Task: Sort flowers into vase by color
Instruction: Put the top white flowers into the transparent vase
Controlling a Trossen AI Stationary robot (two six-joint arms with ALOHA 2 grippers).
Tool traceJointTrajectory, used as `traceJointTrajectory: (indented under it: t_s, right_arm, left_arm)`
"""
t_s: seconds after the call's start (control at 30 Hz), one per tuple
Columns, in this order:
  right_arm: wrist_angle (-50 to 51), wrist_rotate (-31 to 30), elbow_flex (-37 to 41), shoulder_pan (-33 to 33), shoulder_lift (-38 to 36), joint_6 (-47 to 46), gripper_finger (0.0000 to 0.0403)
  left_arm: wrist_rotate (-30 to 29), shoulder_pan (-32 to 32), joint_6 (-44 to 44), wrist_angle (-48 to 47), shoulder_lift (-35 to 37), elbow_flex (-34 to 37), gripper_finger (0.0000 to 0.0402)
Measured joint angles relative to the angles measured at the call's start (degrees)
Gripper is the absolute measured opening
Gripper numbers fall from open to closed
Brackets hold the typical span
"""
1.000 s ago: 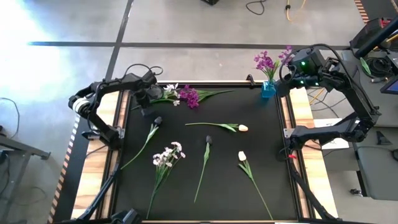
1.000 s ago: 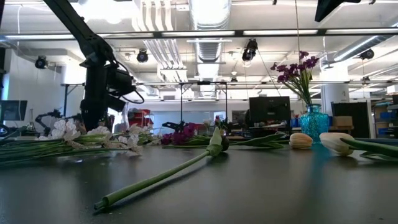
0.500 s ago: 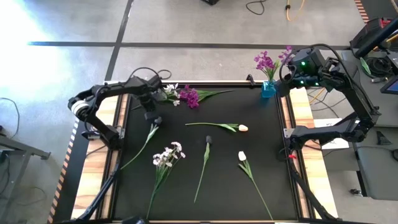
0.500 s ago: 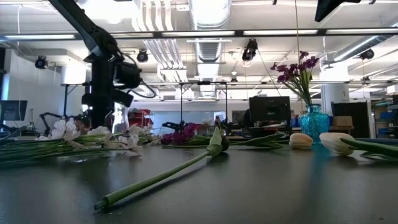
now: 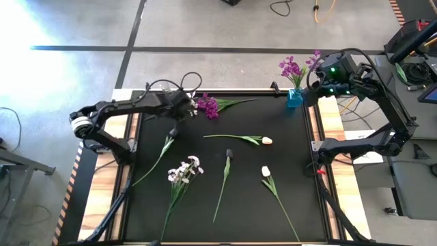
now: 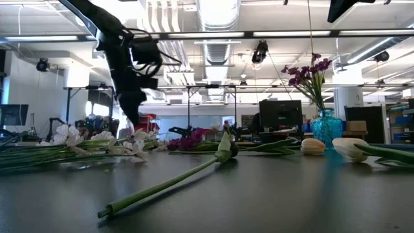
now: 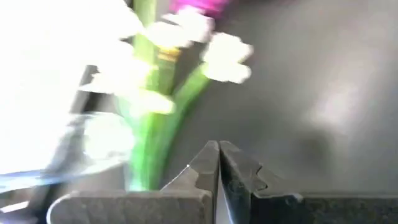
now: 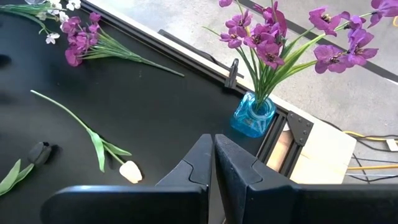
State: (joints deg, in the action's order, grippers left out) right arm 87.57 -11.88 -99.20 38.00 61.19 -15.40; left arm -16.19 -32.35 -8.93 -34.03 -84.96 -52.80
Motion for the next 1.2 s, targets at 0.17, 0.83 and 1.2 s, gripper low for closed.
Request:
traceJointTrajectory:
  t_s: [0.17, 0.83, 1.2]
  right_arm:
    - [0.0, -0.1, 0.0, 0.0, 0.0, 0.1, 0.0013]
    - [-0.1, 0.1, 0.0, 0.0, 0.0, 0.0, 0.0013]
    - [-0.1, 0.5, 0.0, 0.0, 0.1, 0.2, 0.0013]
  left_arm:
    - [-16.7, -0.1, -4.7, 4.8, -4.2, 0.0, 0.0]
    - [-14.1, -4.2, -7.9, 9.0, -22.2, -8.6, 0.0]
    - [-4.5, -1.8, -5.0, 1.7, -21.1, -8.5, 0.0]
